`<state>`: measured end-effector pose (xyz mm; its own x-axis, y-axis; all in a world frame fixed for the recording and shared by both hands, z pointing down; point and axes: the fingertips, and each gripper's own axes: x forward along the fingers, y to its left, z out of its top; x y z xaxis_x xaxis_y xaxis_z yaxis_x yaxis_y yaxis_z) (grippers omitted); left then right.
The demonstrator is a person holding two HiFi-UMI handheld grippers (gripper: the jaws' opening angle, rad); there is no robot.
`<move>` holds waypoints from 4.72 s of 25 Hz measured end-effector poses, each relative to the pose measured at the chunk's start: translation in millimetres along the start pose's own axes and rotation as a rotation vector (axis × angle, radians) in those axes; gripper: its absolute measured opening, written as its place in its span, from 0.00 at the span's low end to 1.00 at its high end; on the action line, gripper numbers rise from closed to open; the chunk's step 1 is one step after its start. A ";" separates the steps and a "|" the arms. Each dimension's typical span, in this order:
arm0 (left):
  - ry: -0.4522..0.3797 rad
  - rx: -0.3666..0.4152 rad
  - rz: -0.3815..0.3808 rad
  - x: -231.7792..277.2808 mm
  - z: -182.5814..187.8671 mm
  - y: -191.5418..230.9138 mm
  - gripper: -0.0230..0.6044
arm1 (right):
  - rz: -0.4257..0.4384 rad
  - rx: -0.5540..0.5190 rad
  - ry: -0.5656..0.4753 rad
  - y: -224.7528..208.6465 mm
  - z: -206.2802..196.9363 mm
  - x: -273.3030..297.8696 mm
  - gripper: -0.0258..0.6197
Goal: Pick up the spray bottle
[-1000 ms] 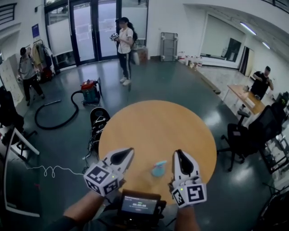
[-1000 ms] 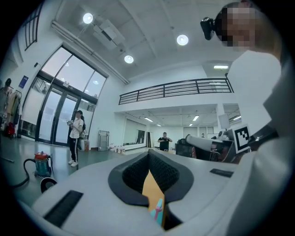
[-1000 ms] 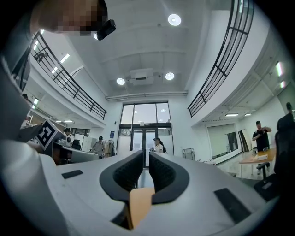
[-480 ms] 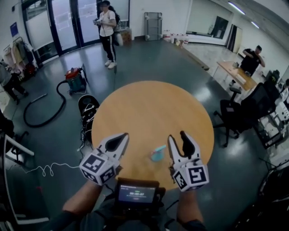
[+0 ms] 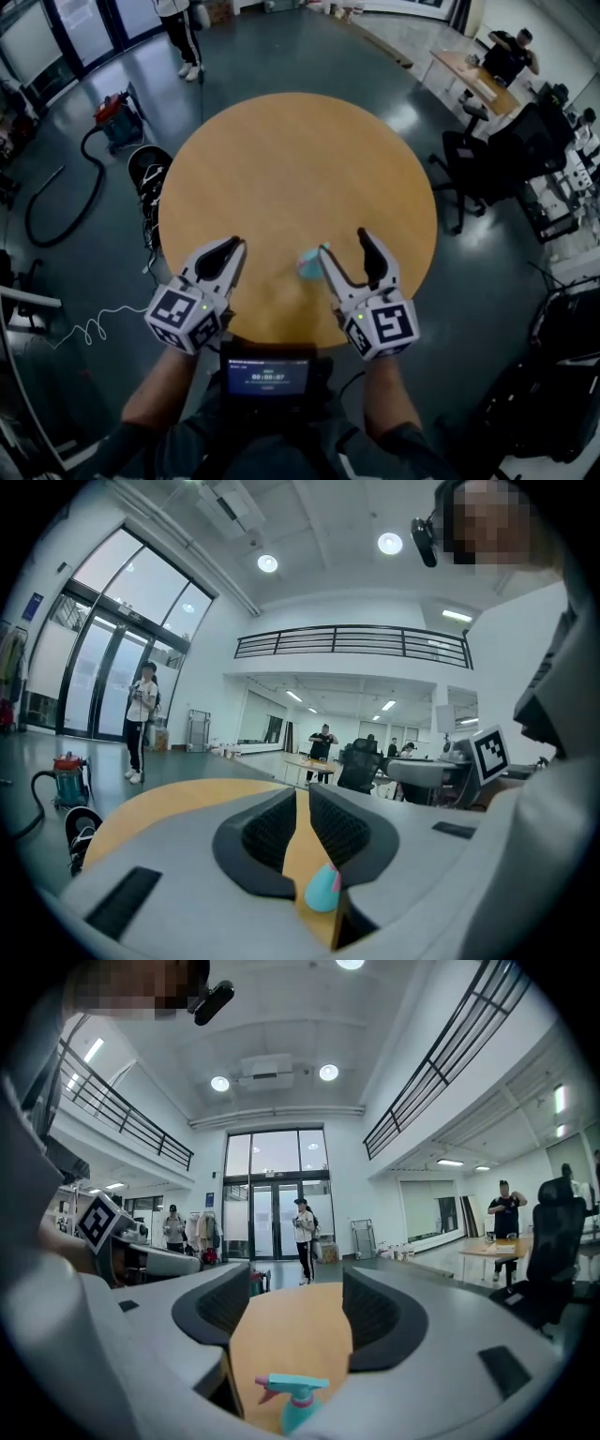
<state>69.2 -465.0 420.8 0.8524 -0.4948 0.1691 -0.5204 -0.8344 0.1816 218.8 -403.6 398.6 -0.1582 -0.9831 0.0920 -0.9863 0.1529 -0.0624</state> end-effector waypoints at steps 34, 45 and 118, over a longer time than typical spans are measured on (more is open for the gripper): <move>0.313 -0.086 -0.067 53.9 -224.9 51.7 0.63 | 0.033 0.079 0.366 -10.5 -259.1 48.2 0.88; 0.327 -0.078 -0.046 80.3 -229.3 69.2 0.73 | 0.092 0.005 0.353 -2.0 -262.5 83.4 0.92; -0.033 0.025 -0.518 82.0 8.5 -157.5 0.03 | -0.447 -0.064 0.052 -80.9 -5.0 -147.4 0.73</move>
<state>221.5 -376.3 397.9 0.9992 -0.0224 0.0325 -0.0288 -0.9772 0.2102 321.7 -270.5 395.1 0.2833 -0.9479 0.1456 -0.9589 -0.2780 0.0564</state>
